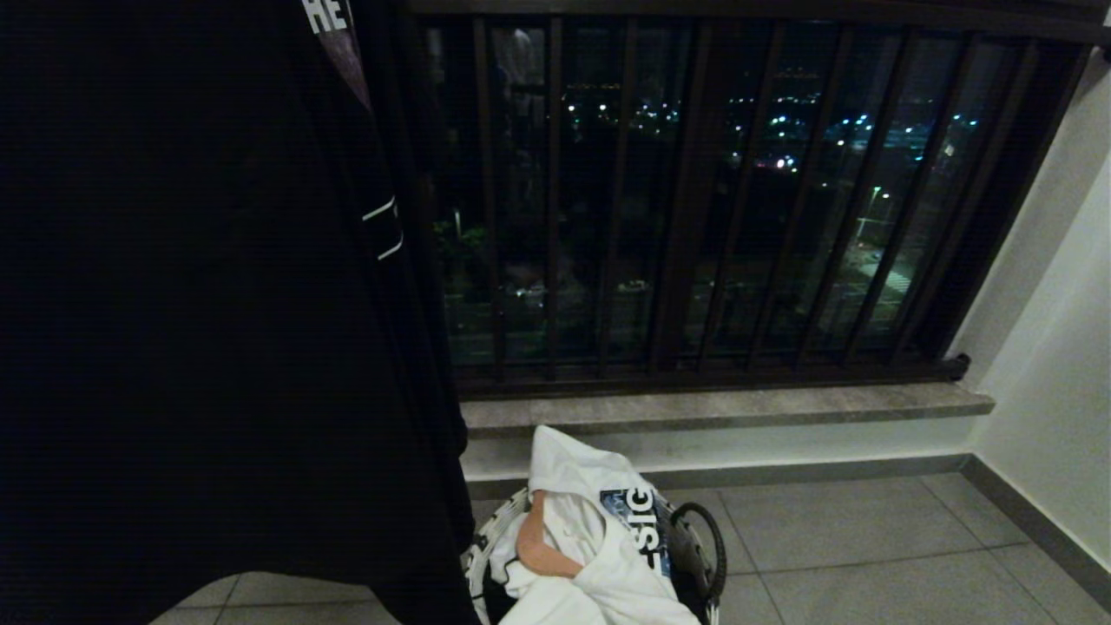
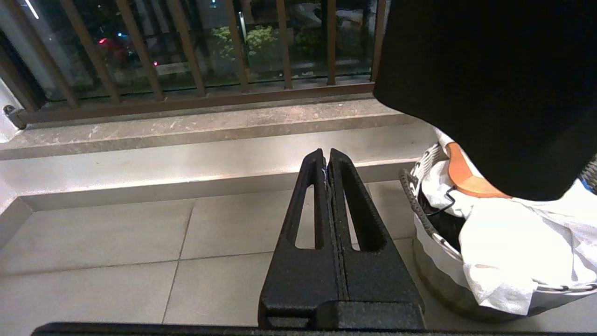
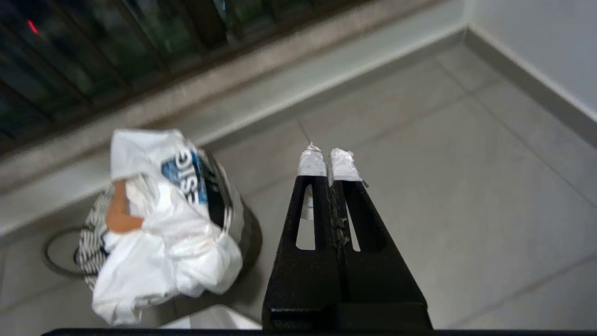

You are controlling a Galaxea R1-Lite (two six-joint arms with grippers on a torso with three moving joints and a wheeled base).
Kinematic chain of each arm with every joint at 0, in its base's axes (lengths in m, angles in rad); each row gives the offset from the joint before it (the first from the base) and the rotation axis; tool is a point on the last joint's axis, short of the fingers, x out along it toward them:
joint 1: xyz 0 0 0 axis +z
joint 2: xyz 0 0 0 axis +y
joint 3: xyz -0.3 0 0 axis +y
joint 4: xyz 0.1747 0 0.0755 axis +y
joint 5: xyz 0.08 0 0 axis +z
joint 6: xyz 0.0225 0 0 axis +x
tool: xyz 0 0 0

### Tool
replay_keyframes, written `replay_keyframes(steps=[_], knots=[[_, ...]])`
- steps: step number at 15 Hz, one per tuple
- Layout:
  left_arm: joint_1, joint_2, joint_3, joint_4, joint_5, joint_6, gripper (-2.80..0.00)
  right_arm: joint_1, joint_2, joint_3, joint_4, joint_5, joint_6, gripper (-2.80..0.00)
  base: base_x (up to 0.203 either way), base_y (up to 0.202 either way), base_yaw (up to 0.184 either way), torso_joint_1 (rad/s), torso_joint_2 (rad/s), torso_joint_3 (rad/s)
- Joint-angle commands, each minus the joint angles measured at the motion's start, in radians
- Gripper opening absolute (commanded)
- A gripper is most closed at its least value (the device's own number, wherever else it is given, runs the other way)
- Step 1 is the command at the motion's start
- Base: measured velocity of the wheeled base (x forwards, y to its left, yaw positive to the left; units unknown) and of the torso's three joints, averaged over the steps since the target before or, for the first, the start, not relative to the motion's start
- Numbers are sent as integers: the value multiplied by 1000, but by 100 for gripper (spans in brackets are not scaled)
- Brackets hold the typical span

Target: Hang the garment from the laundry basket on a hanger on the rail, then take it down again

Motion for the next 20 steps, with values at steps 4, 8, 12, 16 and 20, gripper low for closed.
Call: replay_keyframes(steps=[4,8,12,16,20], knots=[[0,0,3,0,0,0,-280,-45,-191,61,10,10,-19,-280,0,0,0,0,0,0],[0,0,3,0,0,0,-280,-65,-320,143,-31,158,-47,-280,0,0,0,0,0,0],[0,0,3,0,0,0,-280,-74,-480,390,-323,256,-207,-280,0,0,0,0,0,0],[0,0,3,0,0,0,-280,-75,-482,586,-512,285,-246,-280,0,0,0,0,0,0],[0,0,3,0,0,0,-280,-75,-482,837,-826,337,-299,-280,0,0,0,0,0,0]])
